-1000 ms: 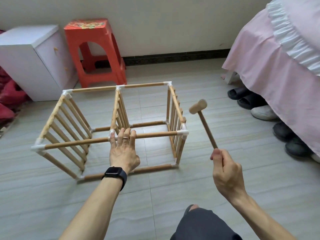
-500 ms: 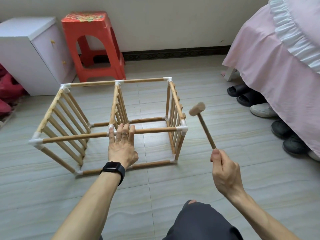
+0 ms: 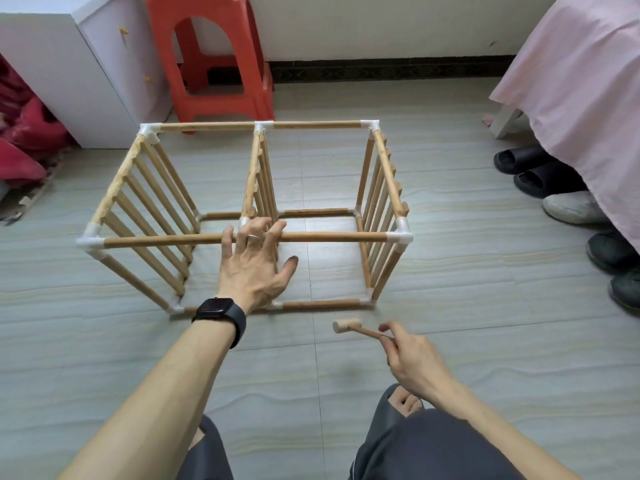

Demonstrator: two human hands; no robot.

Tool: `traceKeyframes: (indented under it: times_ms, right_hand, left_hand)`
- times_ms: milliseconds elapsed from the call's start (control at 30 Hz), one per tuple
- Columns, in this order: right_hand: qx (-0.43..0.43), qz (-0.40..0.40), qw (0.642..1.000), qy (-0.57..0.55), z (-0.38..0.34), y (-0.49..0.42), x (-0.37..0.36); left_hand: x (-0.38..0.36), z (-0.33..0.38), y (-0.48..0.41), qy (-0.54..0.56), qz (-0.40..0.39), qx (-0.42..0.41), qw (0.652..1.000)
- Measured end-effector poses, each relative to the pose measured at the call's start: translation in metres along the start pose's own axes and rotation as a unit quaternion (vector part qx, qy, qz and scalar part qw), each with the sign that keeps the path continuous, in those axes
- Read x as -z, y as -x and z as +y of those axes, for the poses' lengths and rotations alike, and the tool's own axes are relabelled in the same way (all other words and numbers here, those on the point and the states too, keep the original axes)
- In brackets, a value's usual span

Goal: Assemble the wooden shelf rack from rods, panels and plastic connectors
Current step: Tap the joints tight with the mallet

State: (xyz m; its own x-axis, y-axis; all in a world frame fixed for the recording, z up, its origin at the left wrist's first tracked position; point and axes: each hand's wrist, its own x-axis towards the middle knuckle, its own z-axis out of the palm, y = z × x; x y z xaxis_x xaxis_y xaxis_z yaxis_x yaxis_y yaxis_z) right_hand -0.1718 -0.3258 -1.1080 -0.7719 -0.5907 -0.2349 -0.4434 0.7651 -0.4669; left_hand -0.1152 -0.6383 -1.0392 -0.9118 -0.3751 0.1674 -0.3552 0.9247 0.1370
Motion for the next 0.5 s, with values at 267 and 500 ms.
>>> traceKeyframes:
  times_ms: [267, 500]
  right_hand:
    - [0.047, -0.055, 0.982, 0.172, -0.066, -0.05, -0.024]
    - [0.004, -0.209, 0.945, 0.252, -0.069, -0.059, -0.052]
  left_hand:
    - [-0.027, 0.0, -0.001, -0.016, 0.112, -0.009, 0.994]
    - [-0.036, -0.004, -0.003, -0.029, 0.146, -0.027, 0.988]
